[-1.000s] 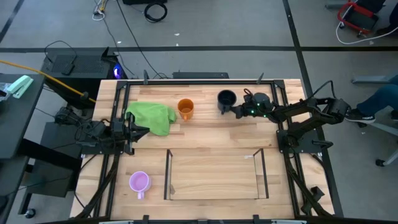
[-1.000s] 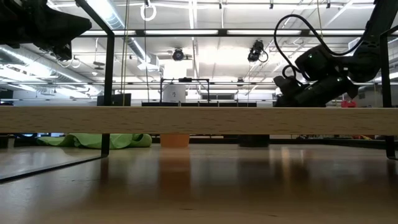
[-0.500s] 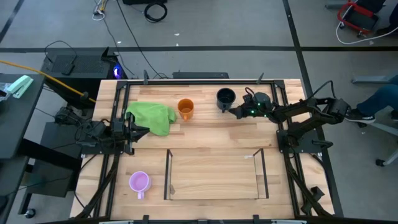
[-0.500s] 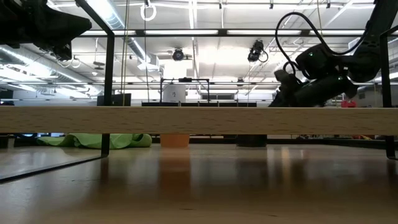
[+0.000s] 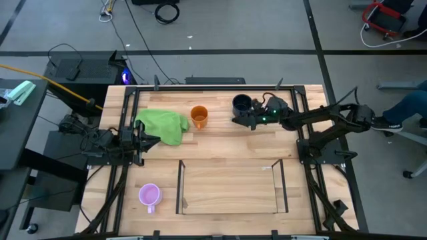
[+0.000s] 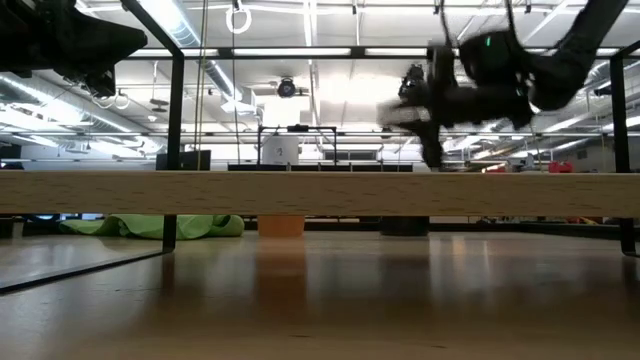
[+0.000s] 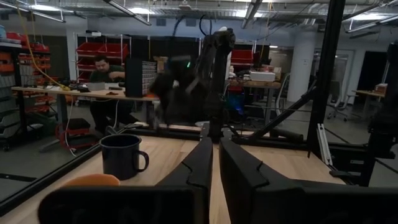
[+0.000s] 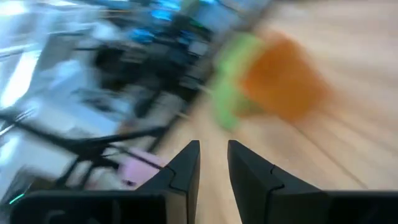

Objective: Stack small to large cups/mugs on shelf
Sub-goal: Put the dark blue mug on the shelf

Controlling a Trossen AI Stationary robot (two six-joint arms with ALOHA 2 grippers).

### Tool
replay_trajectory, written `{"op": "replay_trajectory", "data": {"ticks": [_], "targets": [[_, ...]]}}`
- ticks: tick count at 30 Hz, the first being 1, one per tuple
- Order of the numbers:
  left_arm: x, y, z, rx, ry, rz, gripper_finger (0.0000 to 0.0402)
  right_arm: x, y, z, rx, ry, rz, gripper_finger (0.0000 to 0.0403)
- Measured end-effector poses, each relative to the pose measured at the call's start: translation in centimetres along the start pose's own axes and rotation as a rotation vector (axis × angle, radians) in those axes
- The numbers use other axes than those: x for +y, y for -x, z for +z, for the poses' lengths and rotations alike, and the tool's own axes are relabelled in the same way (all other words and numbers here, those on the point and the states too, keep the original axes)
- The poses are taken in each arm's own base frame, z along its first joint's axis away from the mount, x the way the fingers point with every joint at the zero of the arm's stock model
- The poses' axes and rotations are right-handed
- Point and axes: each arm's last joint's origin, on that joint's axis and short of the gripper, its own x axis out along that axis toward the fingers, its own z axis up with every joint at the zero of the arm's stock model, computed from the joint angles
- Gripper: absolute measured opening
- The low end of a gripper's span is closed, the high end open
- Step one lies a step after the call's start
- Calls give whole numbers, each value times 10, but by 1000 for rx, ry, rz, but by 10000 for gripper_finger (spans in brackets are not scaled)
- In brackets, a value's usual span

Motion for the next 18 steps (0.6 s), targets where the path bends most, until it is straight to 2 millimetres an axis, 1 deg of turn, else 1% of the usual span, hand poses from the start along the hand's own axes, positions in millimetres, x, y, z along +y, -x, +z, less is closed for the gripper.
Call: {"op": "replay_trajectory", "data": {"ticks": [3,5,8,11,13,14,16,18], "targets": [[0,0,0,0,0,0,38,37,-5,25,-59,146,157,89],[0,0,0,0,0,0,41,59,-1,41,-93,223,235,89],[0,0,0,0,0,0,43,90,15,65,-165,346,285,87],[0,0,0,1,0,0,41,118,39,82,-204,483,267,86],[0,0,0,1,0,-1,38,131,57,84,-194,554,206,86],[0,0,0,1,0,0,37,135,65,82,-182,578,151,86],[0,0,0,1,0,-1,35,138,79,71,-138,598,31,86],[0,0,0,1,0,0,35,134,89,52,-99,599,-66,86]]}}
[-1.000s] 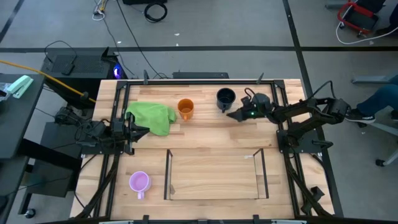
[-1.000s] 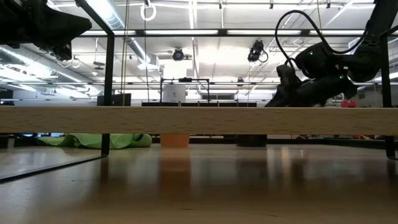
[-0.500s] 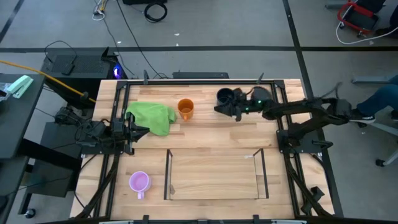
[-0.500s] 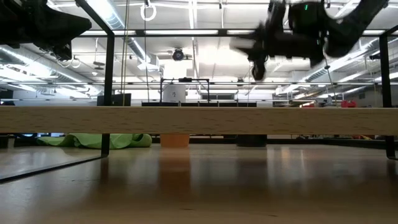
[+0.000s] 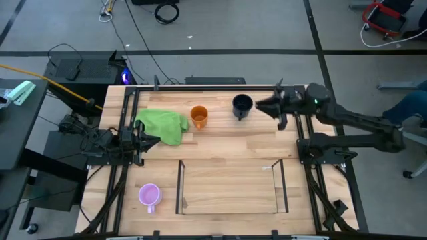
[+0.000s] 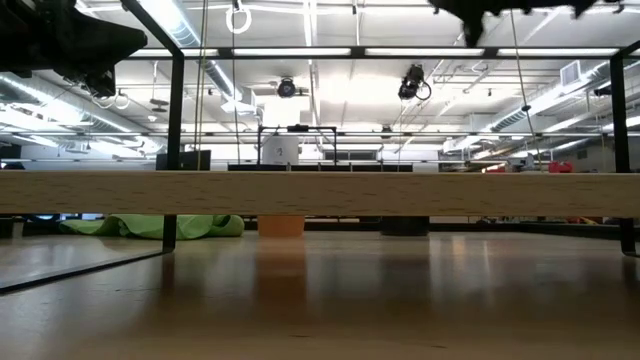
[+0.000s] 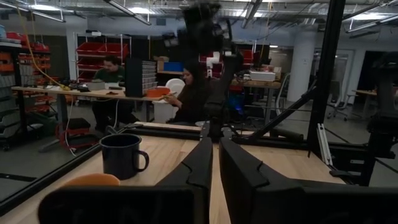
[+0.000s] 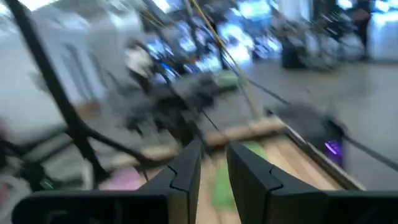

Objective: Stack small to large cups/mugs on shelf
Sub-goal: Put the dark blue mug on the shelf

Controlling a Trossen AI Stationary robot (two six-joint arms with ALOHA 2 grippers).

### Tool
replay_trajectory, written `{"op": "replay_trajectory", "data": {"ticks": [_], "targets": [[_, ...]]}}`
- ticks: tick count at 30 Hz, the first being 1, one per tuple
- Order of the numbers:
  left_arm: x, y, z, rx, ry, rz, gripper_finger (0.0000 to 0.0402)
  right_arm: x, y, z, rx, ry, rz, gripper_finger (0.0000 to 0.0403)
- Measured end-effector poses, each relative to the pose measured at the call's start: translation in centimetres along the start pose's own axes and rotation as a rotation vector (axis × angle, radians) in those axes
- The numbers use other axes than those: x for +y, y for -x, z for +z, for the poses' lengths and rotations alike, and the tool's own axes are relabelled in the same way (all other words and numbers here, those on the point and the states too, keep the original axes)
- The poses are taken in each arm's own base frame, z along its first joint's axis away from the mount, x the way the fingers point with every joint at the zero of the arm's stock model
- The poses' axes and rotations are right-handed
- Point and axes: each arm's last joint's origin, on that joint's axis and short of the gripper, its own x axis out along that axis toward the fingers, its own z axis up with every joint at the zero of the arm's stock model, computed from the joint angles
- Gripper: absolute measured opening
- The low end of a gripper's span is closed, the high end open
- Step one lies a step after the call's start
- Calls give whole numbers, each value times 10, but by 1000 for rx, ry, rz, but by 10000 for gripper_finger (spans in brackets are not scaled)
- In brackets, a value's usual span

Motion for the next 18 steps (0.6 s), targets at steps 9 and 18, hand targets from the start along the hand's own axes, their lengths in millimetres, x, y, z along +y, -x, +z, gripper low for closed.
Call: {"op": "replay_trajectory", "data": {"ticks": [9,18], "targets": [[0,0,-1,13,30,-1,43,-8,19,-130,-46,-159,-141,86],[1,0,-2,18,1,24,35,-34,22,-166,-86,-204,-318,86]]}}
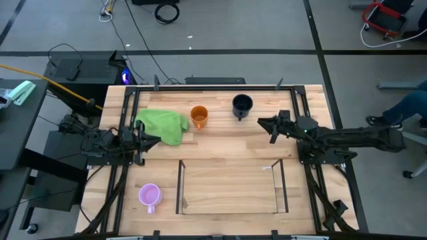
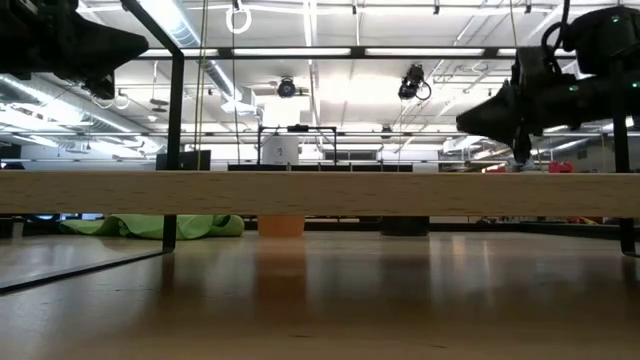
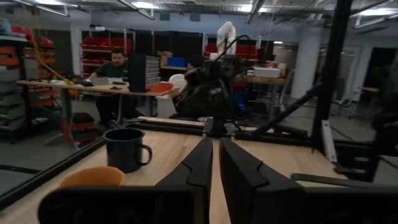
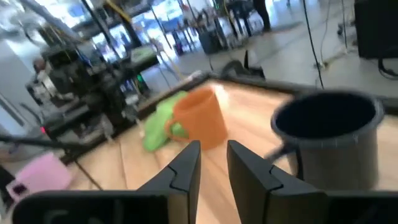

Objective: Stack small to large cups/mugs on shelf
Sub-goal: Put the dark blue mug on the shelf

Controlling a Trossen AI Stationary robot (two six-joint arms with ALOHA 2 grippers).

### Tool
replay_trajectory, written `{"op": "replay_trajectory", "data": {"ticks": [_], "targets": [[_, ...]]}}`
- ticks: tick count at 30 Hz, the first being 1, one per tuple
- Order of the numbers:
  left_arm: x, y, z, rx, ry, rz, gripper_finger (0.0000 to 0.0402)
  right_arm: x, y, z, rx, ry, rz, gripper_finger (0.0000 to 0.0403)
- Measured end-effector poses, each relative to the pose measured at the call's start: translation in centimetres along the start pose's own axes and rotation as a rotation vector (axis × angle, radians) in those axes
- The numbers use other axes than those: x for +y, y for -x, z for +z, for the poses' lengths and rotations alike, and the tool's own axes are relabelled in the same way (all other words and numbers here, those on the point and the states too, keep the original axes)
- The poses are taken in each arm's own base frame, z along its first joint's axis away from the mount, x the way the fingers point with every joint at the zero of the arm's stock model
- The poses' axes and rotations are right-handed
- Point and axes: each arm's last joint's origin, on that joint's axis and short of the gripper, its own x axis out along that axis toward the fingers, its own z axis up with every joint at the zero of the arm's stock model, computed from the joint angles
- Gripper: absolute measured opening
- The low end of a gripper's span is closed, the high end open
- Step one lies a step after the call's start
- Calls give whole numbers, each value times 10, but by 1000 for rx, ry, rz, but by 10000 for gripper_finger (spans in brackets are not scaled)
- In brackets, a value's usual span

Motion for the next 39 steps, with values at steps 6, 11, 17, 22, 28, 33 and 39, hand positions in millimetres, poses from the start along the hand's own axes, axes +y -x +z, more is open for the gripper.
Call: {"op": "replay_trajectory", "data": {"ticks": [6,11,17,22,28,33,39], "targets": [[1,0,0,-3,-31,22,42,-18,-5,3,37,-42,-28,80],[1,0,1,-4,-44,35,45,-28,-8,9,56,-69,-31,71],[1,0,1,-4,-46,36,44,-34,-9,16,30,-90,9,65],[1,0,1,-4,-46,37,48,-39,-12,19,15,-98,9,64],[4,-1,1,-6,-48,68,46,-41,-24,34,30,-108,38,64],[5,-2,0,-3,-35,79,52,-45,-40,36,86,-89,25,64],[6,-3,-2,16,-34,77,59,-54,-53,27,91,-115,32,64]]}}
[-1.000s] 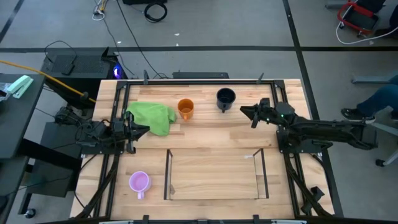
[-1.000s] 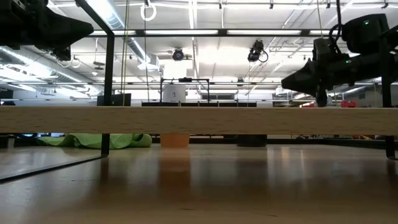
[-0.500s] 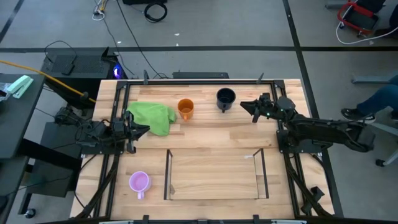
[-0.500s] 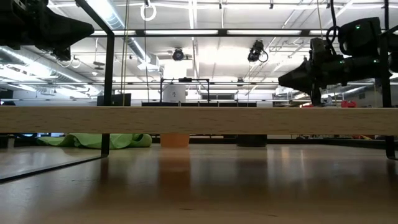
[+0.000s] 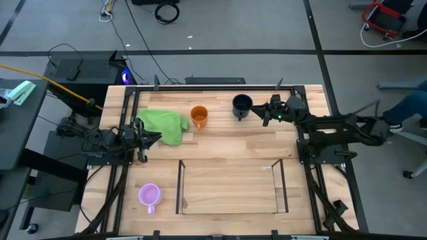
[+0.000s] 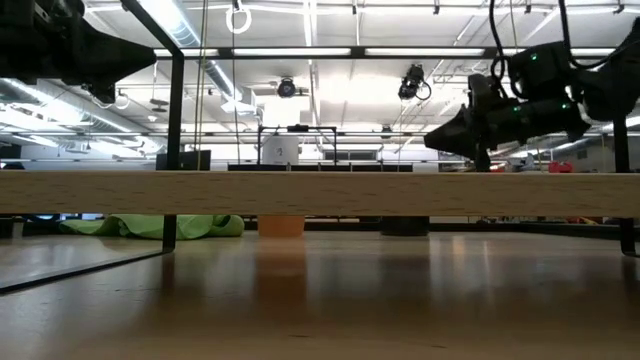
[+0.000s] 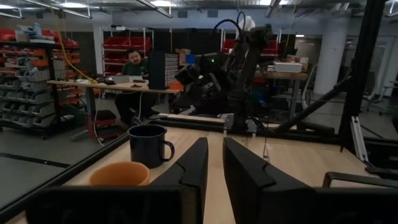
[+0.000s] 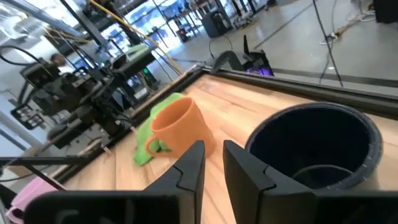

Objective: Stack small to large cups/mugs on shelf
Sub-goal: Put the dark blue mug on the shelf

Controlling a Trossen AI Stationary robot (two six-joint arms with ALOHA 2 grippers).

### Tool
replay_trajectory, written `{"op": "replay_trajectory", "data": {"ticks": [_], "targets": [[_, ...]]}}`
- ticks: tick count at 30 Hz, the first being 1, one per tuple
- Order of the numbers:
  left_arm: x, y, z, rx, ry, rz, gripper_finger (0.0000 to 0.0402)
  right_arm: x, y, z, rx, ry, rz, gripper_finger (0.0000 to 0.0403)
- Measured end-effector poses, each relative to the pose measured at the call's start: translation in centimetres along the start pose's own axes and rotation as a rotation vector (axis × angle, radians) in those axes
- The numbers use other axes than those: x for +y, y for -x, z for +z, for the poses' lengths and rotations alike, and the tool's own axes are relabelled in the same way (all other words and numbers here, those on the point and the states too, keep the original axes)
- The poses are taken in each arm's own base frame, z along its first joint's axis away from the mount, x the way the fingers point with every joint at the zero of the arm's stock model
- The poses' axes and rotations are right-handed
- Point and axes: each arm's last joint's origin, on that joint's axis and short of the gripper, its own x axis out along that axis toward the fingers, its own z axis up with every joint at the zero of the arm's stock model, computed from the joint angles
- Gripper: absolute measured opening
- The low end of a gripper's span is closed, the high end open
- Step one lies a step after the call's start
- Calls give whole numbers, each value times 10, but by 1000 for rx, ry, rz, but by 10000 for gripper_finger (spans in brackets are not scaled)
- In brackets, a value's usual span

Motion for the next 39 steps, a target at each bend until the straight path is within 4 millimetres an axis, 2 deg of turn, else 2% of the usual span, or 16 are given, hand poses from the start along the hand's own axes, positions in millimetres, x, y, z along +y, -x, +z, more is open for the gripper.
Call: {"op": "replay_trajectory", "data": {"ticks": [13,29,39], "targets": [[0,0,-1,8,14,4,65,-20,-14,-21,95,-74,-4,64],[0,0,-1,10,20,4,75,-29,-24,-45,210,-135,-11,64],[0,0,-1,10,20,4,76,-35,-55,-48,257,-173,2,70]]}}
